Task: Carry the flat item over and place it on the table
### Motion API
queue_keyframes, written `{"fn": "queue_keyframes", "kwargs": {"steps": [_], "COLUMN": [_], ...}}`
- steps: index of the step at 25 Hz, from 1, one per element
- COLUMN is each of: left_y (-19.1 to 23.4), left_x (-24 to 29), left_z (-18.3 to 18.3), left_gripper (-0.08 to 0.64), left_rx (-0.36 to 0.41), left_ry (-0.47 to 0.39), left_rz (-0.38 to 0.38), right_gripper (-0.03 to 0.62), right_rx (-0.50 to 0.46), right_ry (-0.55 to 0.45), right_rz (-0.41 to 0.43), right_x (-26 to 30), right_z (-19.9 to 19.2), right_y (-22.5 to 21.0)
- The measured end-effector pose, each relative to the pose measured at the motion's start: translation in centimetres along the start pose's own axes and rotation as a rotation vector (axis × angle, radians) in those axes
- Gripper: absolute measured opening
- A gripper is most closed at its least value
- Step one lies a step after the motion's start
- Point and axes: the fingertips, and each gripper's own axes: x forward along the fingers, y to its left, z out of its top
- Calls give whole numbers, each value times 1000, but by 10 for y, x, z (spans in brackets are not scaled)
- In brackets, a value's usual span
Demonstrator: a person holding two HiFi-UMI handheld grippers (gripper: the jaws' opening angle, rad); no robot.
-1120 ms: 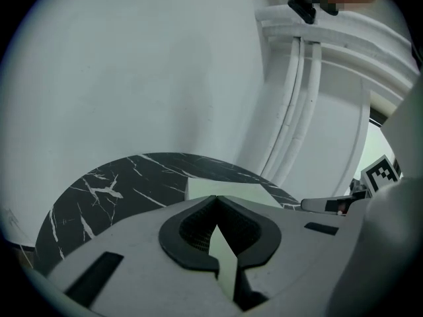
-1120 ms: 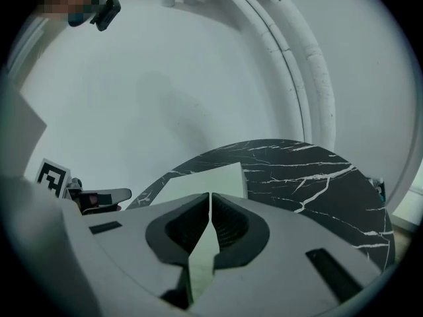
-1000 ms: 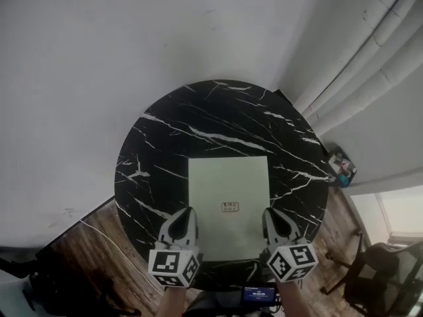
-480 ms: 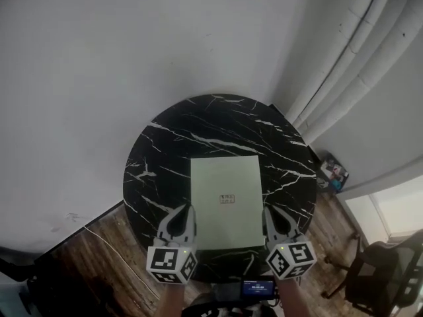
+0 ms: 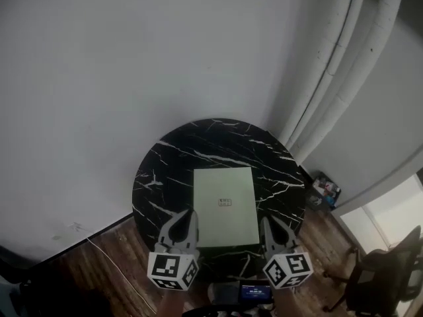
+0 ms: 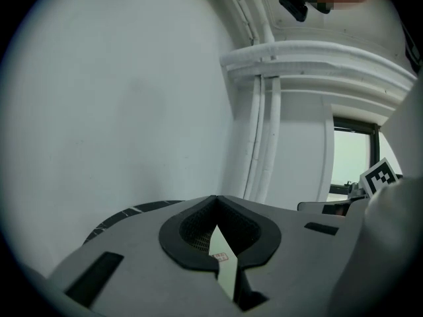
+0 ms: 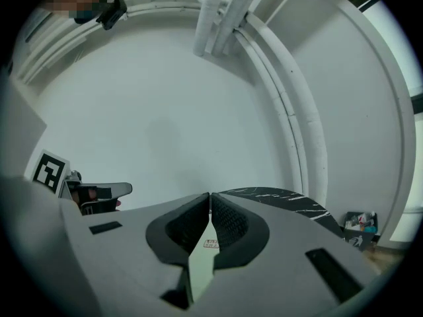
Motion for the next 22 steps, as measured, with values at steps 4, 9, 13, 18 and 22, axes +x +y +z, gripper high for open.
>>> {"fn": "queue_keyframes", "kwargs": {"steps": [4, 9, 13, 18, 22], "left_y": [-10, -24, -36, -48, -56], "left_x": [-21, -41, -51, -62, -64], "left_z": [13, 24, 37, 48, 51], "left_gripper": [12, 12, 12, 12, 12], "left_rx": [-14, 44, 57, 108, 117], "left_ry": [-32, -51, -82, -107, -115], "left_rz": [-6, -10, -32, -53, -59], "right_gripper": [23, 23, 23, 18, 18], "right_rx": [-73, -100, -109, -121, -132], "right_ry": [-34, -78, -119, -151, -163], "right_rz": [12, 22, 56, 77, 58], "right_x": [-22, -46, -62, -75, -84], "right_z": [14, 26, 38, 48, 52], "right_y": [17, 32, 45, 58, 55]}}
